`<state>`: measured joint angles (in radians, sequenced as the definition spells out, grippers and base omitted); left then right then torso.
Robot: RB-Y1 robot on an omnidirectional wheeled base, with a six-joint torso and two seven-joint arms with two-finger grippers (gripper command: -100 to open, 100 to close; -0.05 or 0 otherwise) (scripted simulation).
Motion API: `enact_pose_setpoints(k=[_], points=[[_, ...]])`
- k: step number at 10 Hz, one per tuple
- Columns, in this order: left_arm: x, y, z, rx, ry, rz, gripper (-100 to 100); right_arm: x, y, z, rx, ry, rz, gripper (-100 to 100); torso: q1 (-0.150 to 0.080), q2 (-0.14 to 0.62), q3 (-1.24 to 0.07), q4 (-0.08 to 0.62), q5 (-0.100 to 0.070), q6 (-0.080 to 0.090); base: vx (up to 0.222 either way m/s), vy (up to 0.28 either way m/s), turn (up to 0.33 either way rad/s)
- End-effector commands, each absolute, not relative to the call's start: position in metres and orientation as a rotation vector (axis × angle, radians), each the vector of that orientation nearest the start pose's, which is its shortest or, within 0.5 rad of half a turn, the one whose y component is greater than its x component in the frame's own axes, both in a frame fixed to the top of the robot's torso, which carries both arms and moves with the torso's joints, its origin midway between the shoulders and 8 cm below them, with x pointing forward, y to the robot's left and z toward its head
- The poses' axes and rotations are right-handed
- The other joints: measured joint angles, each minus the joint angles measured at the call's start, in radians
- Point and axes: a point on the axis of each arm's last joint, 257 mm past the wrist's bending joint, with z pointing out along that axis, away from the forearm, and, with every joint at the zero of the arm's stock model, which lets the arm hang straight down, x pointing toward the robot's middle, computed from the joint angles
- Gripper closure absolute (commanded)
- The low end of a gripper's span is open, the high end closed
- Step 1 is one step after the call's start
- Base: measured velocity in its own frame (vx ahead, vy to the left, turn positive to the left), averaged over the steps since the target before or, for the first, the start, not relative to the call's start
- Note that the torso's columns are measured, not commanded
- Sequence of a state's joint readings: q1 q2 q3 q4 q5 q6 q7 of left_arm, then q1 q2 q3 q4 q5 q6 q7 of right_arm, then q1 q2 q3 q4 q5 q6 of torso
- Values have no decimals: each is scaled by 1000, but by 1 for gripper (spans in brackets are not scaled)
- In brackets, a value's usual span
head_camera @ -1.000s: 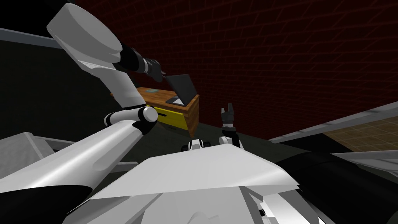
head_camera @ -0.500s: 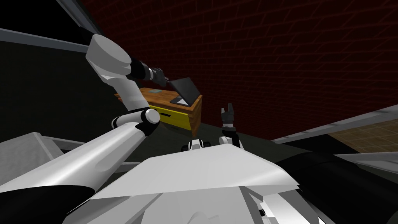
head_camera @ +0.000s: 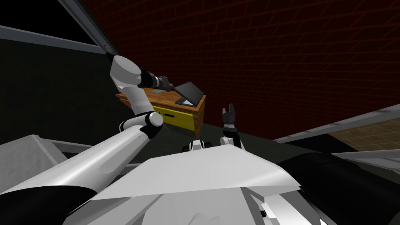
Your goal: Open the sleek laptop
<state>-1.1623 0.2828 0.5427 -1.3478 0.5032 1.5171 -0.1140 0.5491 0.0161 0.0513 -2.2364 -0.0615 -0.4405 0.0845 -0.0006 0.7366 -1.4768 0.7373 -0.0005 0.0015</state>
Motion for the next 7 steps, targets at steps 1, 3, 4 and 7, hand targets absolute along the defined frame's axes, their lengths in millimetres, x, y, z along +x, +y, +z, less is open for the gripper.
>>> enact_pose_setpoints(k=[1,3,4,7], points=[[648,193,77,-1563,1736,-1466,-100,358,-279,-24,800,689,1261,0,-2,1,0,1,0,-1,54,3,-53],[641,196,91,-1559,1743,-1468,-100,358,-279,-24,800,689,1262,0,-3,1,1,1,-1,-1,33,-6,3],[638,197,96,-1559,1745,-1469,-100,358,-279,-24,800,689,1262,0,-1,2,1,1,0,-2,48,-22,21],[629,200,113,-1556,1749,-1473,-100,358,-279,-24,800,689,1262,0,1,2,1,1,1,-2,35,-21,16]])
